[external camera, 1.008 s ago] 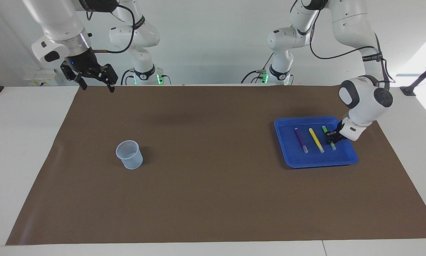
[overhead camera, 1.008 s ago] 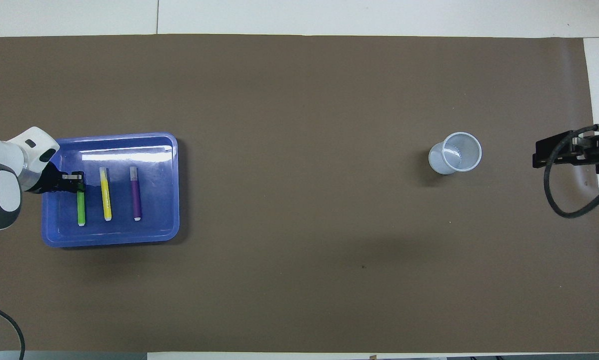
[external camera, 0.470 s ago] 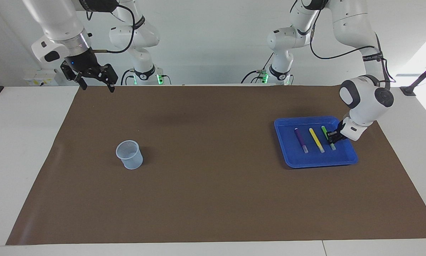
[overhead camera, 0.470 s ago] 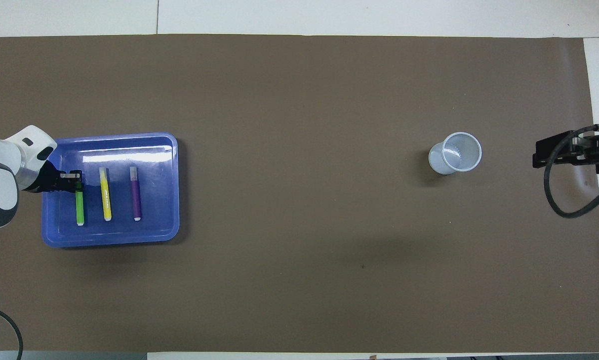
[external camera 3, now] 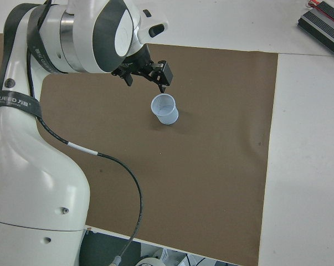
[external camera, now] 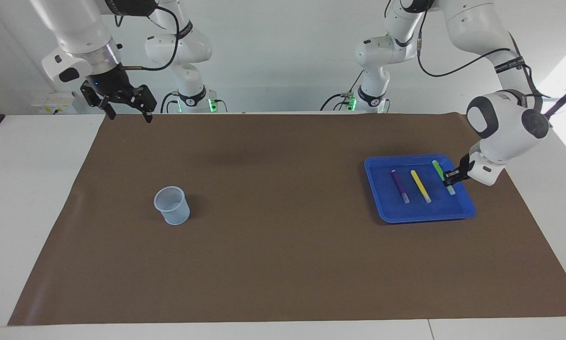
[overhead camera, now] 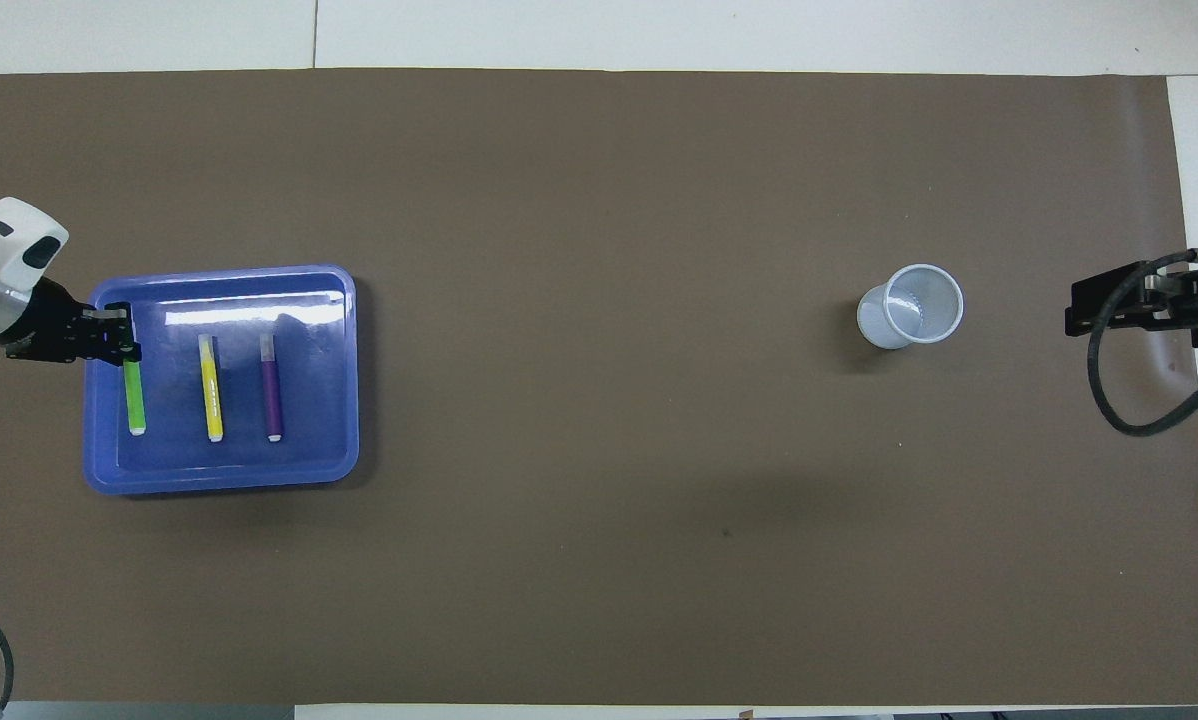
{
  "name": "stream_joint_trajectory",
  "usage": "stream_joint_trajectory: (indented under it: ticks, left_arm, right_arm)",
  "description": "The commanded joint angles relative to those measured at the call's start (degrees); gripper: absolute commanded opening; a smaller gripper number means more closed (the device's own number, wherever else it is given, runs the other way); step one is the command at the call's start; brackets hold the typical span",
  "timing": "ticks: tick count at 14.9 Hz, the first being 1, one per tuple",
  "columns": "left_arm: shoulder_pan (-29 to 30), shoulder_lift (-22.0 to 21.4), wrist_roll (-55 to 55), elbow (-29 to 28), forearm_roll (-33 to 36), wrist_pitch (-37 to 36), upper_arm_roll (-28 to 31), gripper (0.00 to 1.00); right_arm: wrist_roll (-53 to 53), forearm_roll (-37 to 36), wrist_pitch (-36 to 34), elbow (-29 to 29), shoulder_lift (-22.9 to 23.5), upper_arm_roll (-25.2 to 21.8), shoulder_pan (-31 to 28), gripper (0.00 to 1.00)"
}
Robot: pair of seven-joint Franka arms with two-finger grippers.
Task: Transfer and insert pens with both arms
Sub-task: 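Lower the left gripper onto the green pen in the tray and grasp it, then lift the green pen with the left gripper while the right gripper approaches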
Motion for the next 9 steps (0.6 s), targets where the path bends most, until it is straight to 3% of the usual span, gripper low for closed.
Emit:
stream_joint_trajectory:
  ticks: [1,5,9]
  left_arm:
    - [-0.64,0.09,-5.55,6.43,-4.33,-8.27,-0.68,0.0]
    - [-0.65,-0.61,-22.05,14.26,-12.58,-20.4,-5.06,0.0]
    - [-0.65,-5.96,-39.81,13.75,-25.48,-21.39,-8.5,0.0]
  right_arm:
    - [-1.31,0.05,0.67,-1.78,-1.46,0.25,-0.67,1.0]
    - [-1.31,0.05,0.67,-1.78,-1.55,0.07,-0.58,1.0]
    - [-1.31,0.14,0.67,-1.87,-1.55,0.16,-0.14,1.0]
